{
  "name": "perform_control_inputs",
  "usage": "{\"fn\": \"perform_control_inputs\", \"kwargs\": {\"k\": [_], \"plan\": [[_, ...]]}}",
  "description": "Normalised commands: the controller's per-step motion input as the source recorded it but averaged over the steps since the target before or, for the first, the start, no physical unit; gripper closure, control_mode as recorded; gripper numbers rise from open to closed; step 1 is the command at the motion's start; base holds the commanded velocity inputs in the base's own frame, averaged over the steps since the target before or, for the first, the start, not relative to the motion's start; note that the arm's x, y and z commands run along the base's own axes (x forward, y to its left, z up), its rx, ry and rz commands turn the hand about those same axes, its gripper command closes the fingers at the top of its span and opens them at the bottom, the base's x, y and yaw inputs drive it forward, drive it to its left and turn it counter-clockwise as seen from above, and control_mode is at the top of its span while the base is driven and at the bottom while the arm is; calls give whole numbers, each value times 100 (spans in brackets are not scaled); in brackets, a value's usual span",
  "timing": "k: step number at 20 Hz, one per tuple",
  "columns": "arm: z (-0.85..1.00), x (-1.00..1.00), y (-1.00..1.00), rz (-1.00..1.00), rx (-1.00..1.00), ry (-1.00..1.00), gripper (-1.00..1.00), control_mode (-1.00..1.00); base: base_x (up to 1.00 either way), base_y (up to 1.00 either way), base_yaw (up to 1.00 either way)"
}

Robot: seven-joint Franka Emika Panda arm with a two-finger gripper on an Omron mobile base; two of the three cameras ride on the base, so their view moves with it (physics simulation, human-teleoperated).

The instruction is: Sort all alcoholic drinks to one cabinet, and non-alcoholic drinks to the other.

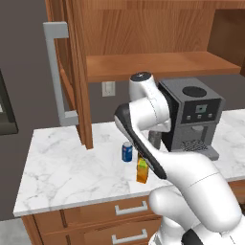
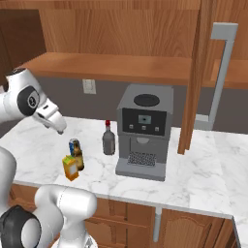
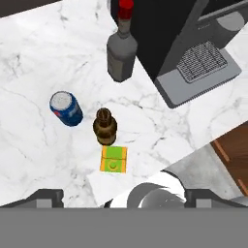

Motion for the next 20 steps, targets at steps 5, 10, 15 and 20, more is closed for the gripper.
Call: {"fn": "perform_control_inputs", "kwargs": {"k": [5,10,15,20], "plan": [[-42,-8,12,-28,-2,0,-100,-100,0,0,0],[-33,-2,10,-25,-3,-4,-100,-100,0,0,0],[-28,0,10,-17,-4,-7,-100,-100,0,0,0],[-28,0,10,-9,-6,-11,-100,-100,0,0,0]]}}
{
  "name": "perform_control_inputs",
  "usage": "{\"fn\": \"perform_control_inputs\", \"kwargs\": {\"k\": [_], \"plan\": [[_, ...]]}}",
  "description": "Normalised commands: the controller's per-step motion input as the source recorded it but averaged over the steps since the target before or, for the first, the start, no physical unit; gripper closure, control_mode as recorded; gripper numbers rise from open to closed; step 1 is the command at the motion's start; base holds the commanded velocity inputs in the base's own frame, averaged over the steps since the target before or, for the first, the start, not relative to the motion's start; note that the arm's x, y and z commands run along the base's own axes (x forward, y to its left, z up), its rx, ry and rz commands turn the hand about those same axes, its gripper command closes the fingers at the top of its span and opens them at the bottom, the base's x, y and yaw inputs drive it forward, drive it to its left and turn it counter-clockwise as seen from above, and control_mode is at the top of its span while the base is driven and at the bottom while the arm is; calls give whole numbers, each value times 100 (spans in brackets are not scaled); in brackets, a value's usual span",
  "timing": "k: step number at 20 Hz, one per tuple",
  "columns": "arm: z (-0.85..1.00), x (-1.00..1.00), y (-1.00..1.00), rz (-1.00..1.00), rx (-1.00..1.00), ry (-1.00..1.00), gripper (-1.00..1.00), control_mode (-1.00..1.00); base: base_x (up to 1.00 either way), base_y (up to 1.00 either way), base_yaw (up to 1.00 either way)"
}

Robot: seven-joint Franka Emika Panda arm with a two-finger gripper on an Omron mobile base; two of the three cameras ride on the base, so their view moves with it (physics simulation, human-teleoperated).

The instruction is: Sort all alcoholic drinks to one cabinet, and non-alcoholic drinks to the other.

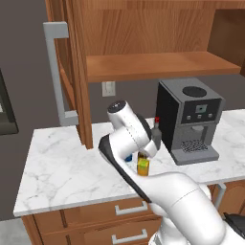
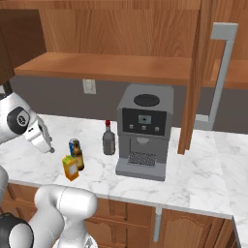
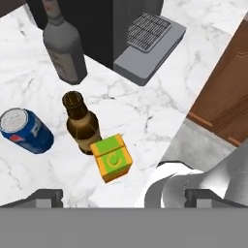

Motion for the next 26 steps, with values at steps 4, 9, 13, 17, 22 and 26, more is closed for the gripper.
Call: {"fn": "perform_control_inputs", "kwargs": {"k": [4,9,13,17,22,26], "plan": [[-25,0,6,0,-11,-15,-100,-100,0,0,0],[-26,0,3,0,-12,-10,-100,-100,0,0,0],[-24,0,0,-1,-11,0,-100,-100,0,0,0],[-24,0,0,-3,-11,0,-100,-100,0,0,0],[-21,0,0,-2,-9,2,-100,-100,0,0,0],[-17,0,0,-1,-9,2,-100,-100,0,0,0]]}}
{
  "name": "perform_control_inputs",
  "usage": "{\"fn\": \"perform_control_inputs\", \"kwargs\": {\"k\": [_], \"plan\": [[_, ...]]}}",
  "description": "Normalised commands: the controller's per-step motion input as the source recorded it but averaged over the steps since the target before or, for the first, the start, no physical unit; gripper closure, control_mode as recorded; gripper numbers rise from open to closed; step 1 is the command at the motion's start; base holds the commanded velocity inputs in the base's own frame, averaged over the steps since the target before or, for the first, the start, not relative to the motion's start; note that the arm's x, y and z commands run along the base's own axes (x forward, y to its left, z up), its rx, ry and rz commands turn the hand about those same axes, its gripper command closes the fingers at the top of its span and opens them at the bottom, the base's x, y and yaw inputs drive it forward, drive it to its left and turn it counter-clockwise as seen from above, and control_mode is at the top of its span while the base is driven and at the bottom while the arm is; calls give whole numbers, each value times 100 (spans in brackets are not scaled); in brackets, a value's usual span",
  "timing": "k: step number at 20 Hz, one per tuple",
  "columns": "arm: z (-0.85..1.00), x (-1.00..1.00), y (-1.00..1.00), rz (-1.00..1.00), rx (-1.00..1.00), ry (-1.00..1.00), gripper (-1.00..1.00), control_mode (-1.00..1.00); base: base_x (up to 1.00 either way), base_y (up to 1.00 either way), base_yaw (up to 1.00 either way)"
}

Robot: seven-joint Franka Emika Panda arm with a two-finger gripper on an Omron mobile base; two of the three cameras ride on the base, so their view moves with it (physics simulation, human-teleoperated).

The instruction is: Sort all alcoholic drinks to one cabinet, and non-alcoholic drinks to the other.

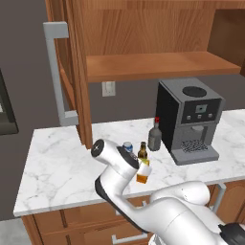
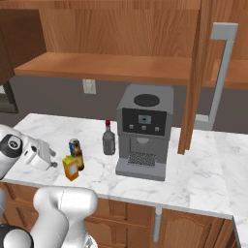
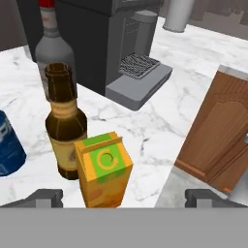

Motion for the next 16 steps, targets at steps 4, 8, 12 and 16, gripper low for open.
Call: {"fn": "perform_control_inputs", "kwargs": {"k": [4,8,12,16], "plan": [[-17,0,0,-2,-8,0,-100,-100,0,0,0],[-13,0,0,-2,-9,0,-100,-100,0,0,0],[-5,2,0,0,-8,1,-100,-100,0,0,0],[-1,7,0,0,-5,1,-100,-100,0,0,0]]}}
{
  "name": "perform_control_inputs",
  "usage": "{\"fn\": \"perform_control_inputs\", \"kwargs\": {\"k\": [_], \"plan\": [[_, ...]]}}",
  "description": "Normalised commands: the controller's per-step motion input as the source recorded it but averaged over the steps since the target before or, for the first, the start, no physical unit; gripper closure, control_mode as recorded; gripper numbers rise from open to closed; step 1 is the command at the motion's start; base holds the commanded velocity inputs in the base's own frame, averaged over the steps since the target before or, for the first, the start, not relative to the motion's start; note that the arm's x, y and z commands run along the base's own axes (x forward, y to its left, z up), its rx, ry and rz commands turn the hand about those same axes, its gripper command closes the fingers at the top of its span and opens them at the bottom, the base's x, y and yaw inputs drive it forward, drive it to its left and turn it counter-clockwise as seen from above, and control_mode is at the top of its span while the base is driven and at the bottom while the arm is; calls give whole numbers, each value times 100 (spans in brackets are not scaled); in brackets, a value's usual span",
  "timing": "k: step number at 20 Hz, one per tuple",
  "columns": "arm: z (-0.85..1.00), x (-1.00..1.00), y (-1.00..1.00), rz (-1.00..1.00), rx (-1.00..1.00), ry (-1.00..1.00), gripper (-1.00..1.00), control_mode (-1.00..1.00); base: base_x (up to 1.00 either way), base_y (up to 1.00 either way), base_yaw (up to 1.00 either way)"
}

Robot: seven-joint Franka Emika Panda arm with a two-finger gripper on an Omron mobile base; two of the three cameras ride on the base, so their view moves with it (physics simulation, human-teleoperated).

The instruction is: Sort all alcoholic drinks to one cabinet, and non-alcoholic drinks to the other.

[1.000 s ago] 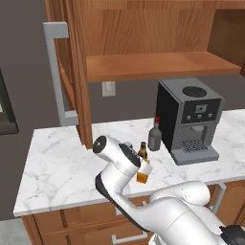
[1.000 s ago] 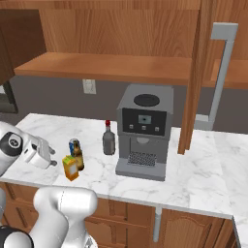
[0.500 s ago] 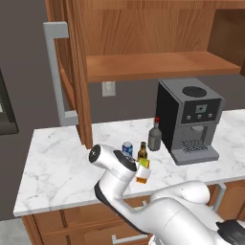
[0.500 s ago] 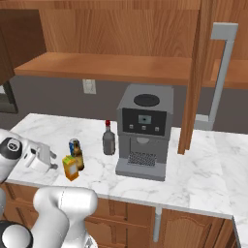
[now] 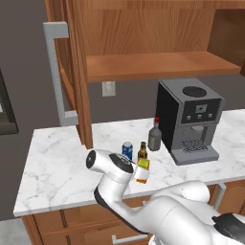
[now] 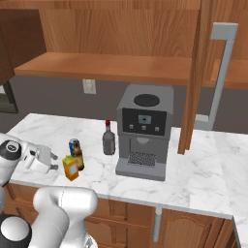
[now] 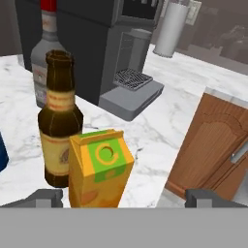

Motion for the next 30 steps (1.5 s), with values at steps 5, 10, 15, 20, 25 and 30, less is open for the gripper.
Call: {"fn": "perform_control_inputs", "kwargs": {"k": [5,10,15,20,25,30], "plan": [[0,9,0,0,-1,1,-100,-100,0,0,0],[-6,8,-1,4,0,0,-100,-100,0,0,0],[-8,4,-6,7,0,0,-100,-100,0,0,0],[-12,0,-11,5,0,0,-100,-100,0,0,0],[-10,0,-14,2,0,0,-100,-100,0,0,0],[-5,0,-11,1,0,0,-100,-100,0,0,0]]}}
